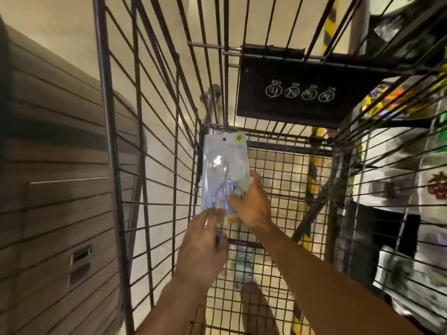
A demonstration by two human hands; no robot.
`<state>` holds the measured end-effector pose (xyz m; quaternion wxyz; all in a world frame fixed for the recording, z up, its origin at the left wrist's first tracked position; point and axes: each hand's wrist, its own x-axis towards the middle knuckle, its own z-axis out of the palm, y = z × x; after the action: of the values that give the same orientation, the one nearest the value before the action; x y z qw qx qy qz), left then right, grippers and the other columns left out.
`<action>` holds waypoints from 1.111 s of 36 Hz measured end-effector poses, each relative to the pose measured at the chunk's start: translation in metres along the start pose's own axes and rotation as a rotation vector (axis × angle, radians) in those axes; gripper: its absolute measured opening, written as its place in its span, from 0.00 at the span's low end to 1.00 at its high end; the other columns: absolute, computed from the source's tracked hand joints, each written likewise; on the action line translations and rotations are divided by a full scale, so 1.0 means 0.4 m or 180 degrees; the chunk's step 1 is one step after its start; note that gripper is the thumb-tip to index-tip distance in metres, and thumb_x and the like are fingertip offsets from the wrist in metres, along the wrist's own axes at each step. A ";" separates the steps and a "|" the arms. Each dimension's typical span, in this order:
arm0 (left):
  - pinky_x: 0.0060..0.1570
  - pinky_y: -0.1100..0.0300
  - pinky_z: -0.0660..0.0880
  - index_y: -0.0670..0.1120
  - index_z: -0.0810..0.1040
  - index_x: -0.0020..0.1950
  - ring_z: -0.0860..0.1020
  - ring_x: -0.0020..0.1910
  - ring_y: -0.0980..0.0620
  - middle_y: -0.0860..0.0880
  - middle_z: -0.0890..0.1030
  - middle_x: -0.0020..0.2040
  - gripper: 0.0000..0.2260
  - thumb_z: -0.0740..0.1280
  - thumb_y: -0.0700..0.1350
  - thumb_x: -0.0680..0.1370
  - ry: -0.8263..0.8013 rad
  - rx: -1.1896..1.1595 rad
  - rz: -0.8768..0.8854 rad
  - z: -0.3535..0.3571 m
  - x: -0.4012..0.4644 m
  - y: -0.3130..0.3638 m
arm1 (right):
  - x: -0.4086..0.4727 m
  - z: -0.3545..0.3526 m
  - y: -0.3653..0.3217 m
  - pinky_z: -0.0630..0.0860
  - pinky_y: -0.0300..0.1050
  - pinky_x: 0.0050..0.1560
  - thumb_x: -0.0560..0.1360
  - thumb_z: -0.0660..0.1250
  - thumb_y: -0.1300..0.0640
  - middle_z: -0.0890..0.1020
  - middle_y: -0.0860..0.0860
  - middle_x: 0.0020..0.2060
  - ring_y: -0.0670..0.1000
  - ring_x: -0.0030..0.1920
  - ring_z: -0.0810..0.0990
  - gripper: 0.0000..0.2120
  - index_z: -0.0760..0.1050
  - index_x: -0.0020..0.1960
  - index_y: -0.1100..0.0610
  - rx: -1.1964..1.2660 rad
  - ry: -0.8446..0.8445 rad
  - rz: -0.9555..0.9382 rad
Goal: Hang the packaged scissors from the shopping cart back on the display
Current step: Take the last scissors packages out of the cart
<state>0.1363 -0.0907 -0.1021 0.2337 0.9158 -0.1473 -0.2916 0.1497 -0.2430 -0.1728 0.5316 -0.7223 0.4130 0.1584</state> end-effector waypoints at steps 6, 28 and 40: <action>0.71 0.55 0.68 0.52 0.66 0.76 0.67 0.72 0.54 0.54 0.68 0.72 0.26 0.68 0.44 0.78 -0.0113 -0.0425 -0.0442 0.017 0.046 0.023 | -0.062 -0.094 0.061 0.77 0.29 0.46 0.75 0.74 0.64 0.82 0.44 0.55 0.36 0.49 0.83 0.32 0.64 0.72 0.48 0.0685 0.0028 -0.0204; 0.67 0.37 0.62 0.36 0.57 0.79 0.64 0.67 0.27 0.27 0.63 0.71 0.41 0.76 0.44 0.73 0.0563 0.0536 -0.1003 0.206 0.253 0.013 | -0.207 -0.247 0.228 0.82 0.36 0.50 0.76 0.74 0.54 0.78 0.29 0.56 0.32 0.52 0.81 0.35 0.60 0.77 0.42 0.1091 0.0882 0.0161; 0.53 0.62 0.72 0.49 0.63 0.73 0.70 0.60 0.55 0.48 0.68 0.67 0.44 0.82 0.37 0.63 0.0526 -0.1110 -0.0924 0.174 0.230 0.024 | -0.221 -0.244 0.282 0.84 0.52 0.54 0.74 0.75 0.51 0.80 0.48 0.64 0.50 0.59 0.82 0.40 0.57 0.78 0.41 0.1133 0.0873 0.0419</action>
<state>0.1655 -0.1600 -0.1903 0.3552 0.8939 0.0581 -0.2672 -0.0108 -0.3037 -0.1481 0.5780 -0.6034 0.5490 0.0178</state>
